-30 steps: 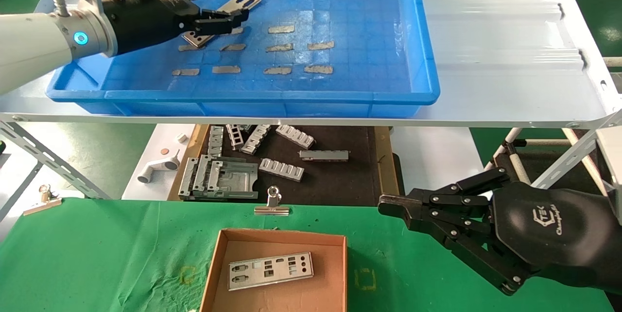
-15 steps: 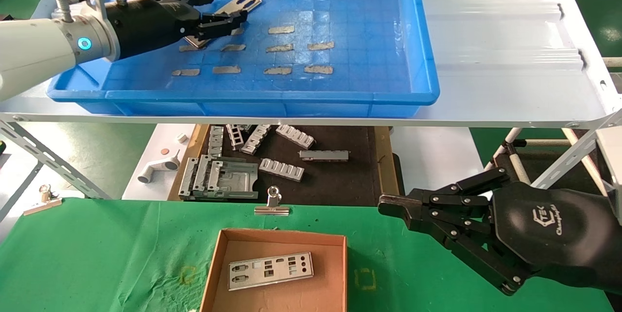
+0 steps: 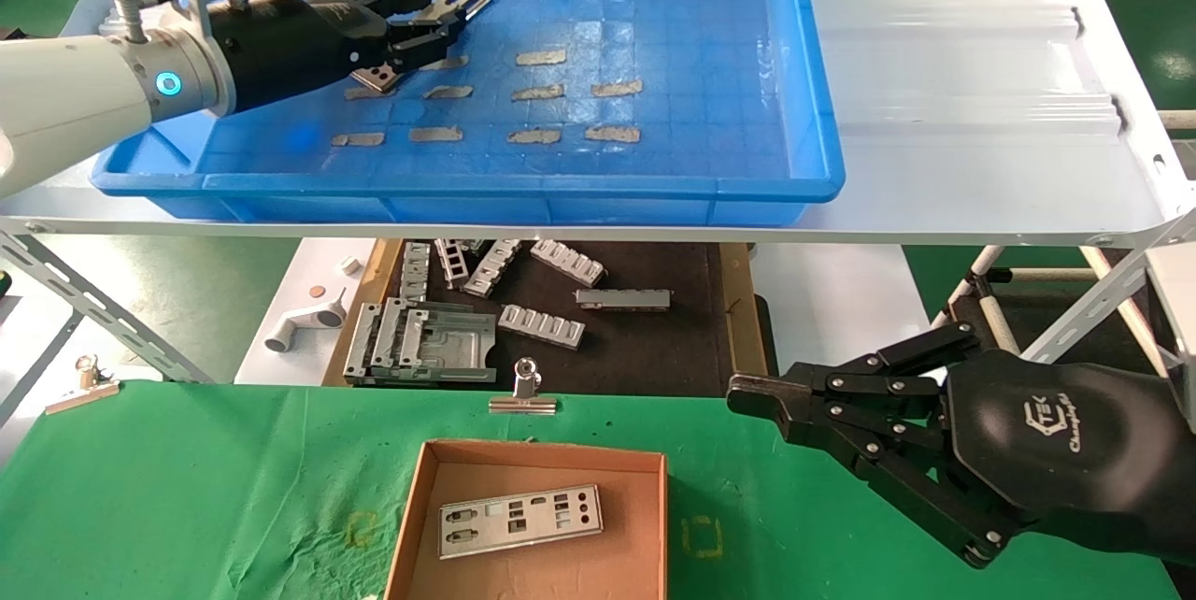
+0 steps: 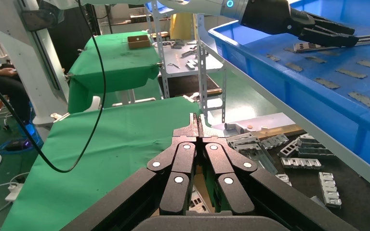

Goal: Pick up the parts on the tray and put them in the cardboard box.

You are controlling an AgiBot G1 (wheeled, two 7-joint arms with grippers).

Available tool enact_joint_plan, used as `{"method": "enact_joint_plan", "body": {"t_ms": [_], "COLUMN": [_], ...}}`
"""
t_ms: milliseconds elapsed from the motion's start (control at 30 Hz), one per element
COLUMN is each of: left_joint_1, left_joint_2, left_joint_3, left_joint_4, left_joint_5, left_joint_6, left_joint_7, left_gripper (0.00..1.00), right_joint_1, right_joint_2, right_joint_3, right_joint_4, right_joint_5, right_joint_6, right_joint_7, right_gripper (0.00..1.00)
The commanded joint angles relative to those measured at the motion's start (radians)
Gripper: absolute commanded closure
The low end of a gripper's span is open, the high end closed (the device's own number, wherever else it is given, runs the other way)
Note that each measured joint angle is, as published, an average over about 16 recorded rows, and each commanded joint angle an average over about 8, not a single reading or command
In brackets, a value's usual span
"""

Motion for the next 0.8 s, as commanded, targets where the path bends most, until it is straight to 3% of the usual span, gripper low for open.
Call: {"method": "enact_joint_plan", "body": {"t_ms": [33,400,533,800], "left_joint_1": [0.0,-0.037,-0.059,-0.095], "left_joint_2": [0.0,-0.037,-0.074,-0.161], "left_joint_3": [0.0,-0.012,-0.016,-0.003], "left_joint_4": [0.001,-0.029,-0.058,-0.136], "left_joint_5": [0.0,-0.019,-0.026,-0.032], "left_joint_6": [0.002,0.114,0.243,0.613], "left_joint_7": [0.002,0.023,0.04,0.084], "left_gripper": [1.0,1.0,1.0,1.0], "right_joint_1": [0.0,0.0,0.0,0.0], "right_joint_2": [0.0,0.0,0.0,0.0], "right_joint_3": [0.0,0.0,0.0,0.0], "right_joint_4": [0.0,0.0,0.0,0.0], "right_joint_5": [0.0,0.0,0.0,0.0], "right_joint_6": [0.0,0.0,0.0,0.0], "right_joint_7": [0.0,0.0,0.0,0.0], "right_gripper": [1.0,1.0,1.0,1.0]}}
